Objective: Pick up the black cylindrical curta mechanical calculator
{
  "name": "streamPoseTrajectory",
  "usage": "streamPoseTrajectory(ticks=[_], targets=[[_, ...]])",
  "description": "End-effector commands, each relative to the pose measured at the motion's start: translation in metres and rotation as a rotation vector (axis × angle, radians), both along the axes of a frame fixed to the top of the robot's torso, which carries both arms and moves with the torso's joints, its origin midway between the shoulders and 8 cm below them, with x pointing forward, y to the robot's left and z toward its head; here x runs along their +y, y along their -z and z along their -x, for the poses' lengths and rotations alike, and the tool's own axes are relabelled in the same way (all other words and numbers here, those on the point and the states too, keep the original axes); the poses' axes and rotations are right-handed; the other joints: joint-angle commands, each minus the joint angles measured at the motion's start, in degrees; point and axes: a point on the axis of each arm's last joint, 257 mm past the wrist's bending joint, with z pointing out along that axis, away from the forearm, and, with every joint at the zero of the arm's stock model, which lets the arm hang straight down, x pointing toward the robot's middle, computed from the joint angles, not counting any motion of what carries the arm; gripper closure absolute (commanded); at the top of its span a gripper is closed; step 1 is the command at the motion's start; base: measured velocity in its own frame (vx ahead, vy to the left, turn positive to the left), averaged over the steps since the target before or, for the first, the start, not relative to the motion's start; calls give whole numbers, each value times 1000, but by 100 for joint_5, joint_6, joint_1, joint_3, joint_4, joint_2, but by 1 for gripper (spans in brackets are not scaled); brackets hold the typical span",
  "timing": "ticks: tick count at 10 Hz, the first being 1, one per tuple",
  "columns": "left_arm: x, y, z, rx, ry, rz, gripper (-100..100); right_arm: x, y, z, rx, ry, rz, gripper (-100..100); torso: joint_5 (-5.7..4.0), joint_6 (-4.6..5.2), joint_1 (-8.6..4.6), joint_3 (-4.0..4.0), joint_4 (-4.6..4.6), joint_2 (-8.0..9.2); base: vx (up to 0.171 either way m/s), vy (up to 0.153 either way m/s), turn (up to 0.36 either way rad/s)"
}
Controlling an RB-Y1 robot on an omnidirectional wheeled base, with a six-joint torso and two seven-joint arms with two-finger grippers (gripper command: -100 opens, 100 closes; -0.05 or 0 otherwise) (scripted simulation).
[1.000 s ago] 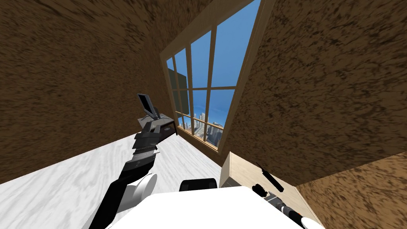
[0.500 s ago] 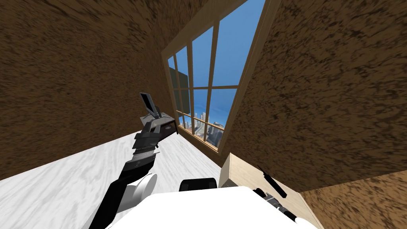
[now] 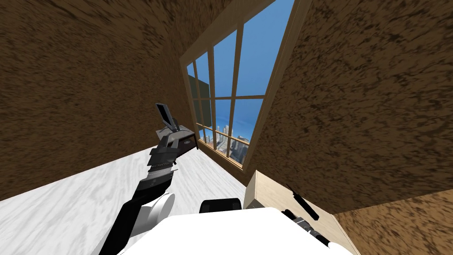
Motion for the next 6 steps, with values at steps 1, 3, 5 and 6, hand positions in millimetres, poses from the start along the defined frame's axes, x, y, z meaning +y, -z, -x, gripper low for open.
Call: streamPoseTrajectory(ticks=[1, 3, 5, 6], targets=[[0, 0, 0, 0, 0, 0, 0, 0, 0, 0, 0, 0, 0, 100, 0, 0, 0, 0, 0, 0, 0, 0, 0], [0, 0, 0, 0, 0, 0, 0, -10, -11, -1, 1, -13, 4, 100, 0, 0, -1, 0, 0, 0, 1, 28, -42], [0, 0, 0, 0, 0, 0, 0, -10, -12, -1, 1, -17, 7, 100, 7, 8, 30, 2, -1, 4, 0, 61, -83], [0, 0, 0, 0, 0, 0, 0, -10, -12, 0, 2, -16, 5, 0, 5, 2, 19, 2, 2, 3, -1, 8, 1]])
